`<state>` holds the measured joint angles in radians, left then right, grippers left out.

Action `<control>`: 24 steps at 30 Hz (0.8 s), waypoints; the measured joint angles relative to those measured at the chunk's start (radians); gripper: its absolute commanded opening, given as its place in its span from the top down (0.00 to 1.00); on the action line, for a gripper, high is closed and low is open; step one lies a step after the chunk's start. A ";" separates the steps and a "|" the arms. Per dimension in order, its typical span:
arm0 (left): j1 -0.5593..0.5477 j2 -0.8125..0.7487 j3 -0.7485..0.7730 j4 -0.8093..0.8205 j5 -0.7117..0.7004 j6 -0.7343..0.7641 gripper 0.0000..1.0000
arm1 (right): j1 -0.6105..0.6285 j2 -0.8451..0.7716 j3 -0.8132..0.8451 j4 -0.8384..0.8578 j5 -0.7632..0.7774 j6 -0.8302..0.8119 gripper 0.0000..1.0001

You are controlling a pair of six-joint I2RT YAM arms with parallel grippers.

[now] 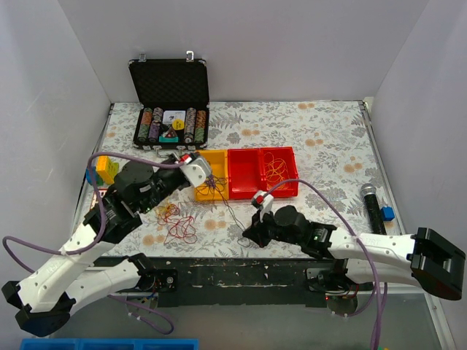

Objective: Untangle the cables

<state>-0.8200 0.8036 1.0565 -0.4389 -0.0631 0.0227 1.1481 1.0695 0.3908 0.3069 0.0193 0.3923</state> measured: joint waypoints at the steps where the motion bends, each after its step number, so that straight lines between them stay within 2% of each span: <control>1: 0.000 0.000 0.014 0.025 -0.024 -0.011 0.97 | 0.002 -0.023 -0.019 -0.016 0.016 0.010 0.99; 8: 0.001 0.042 0.225 0.164 -0.144 -0.049 0.94 | 0.007 -0.130 -0.105 -0.132 0.135 0.103 0.99; 13: 0.003 0.079 0.371 0.273 -0.185 -0.009 0.90 | 0.012 -0.166 -0.173 -0.230 0.199 0.190 0.99; 24: 0.005 0.084 0.439 0.391 -0.176 0.071 0.86 | 0.019 -0.187 -0.153 -0.348 0.296 0.307 0.99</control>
<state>-0.8150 0.8879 1.4952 -0.0475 -0.2390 0.0940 1.1671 0.8829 0.2382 -0.0406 0.3157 0.6991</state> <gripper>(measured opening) 0.129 0.022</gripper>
